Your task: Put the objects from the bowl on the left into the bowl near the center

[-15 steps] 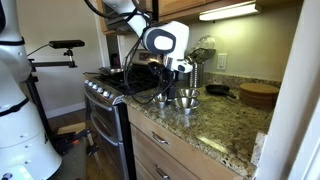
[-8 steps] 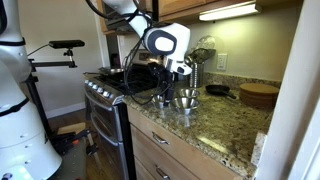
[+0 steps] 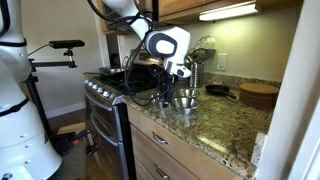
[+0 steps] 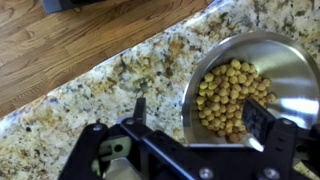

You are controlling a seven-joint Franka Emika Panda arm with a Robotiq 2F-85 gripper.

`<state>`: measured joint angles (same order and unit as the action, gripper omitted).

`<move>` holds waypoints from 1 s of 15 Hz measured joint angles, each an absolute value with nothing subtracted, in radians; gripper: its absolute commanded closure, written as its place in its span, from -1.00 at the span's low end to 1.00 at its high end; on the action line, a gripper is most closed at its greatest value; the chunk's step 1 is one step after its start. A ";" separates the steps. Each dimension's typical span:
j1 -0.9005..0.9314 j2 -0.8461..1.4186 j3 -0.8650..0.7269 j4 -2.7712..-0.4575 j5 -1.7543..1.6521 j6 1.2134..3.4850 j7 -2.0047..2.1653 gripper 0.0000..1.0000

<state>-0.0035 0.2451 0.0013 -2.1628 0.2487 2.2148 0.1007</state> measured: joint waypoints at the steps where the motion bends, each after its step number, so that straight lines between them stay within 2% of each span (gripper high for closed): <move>1: -0.003 0.248 0.002 -2.160 0.249 2.215 0.101 -0.89; 2: -0.003 0.250 0.002 -2.159 0.249 2.215 0.101 -0.55; 3: -0.003 0.250 0.003 -2.158 0.249 2.215 0.101 -0.51; 5: -0.003 0.250 0.004 -2.158 0.249 2.215 0.101 -0.54; 8: -0.003 0.250 0.005 -2.157 0.249 2.215 0.101 -0.42; 15: -0.003 0.251 0.007 -2.154 0.249 2.215 0.101 -0.46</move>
<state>-0.0034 0.2513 0.0073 -2.1541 0.2487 2.2147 0.1006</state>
